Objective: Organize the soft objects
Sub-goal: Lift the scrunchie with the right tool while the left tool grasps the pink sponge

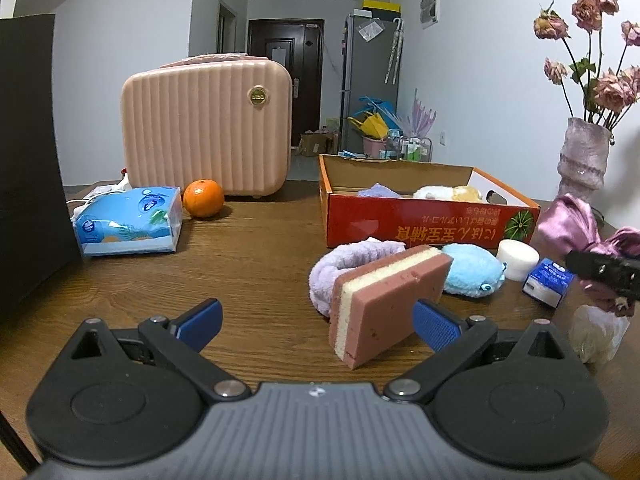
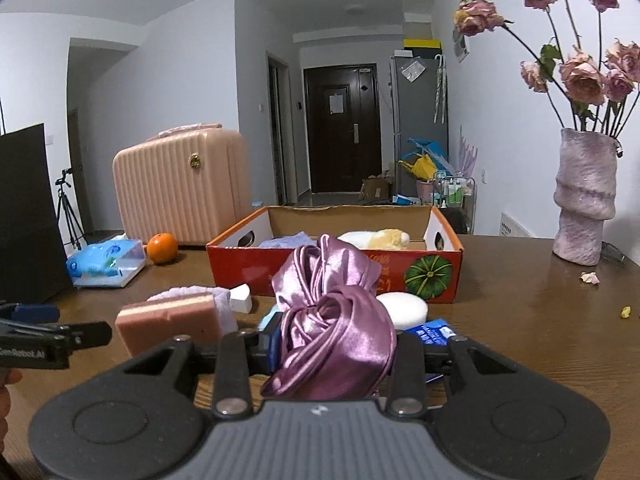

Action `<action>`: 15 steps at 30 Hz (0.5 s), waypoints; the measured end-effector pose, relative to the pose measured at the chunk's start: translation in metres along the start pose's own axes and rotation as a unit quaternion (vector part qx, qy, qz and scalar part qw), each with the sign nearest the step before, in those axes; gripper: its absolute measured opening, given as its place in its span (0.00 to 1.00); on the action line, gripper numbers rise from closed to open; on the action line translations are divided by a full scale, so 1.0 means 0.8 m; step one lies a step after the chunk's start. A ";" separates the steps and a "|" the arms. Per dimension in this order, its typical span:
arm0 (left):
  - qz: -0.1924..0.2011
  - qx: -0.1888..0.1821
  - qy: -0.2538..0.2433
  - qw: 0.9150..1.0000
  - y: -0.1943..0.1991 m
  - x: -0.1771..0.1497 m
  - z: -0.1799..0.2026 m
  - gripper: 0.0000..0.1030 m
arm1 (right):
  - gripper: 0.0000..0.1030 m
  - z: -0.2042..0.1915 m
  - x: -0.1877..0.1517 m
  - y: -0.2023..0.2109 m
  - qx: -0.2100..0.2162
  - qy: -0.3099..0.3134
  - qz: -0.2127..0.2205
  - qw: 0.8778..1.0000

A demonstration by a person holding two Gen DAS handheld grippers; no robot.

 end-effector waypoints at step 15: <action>0.009 -0.004 -0.076 0.997 -0.052 0.016 0.028 1.00 | 0.35 0.030 -0.003 -0.002 -0.026 -0.014 -0.003 1.000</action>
Point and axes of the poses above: each gripper's, at about its wrist camera, not at the fingertips, and y roughly against the way its jaws point, z to its right, x to its top, the point moved 7 cm from there along -y, roughly the way its jaws point, and after that the axes turned 14 degrees about -x, right-handed, at the moved point
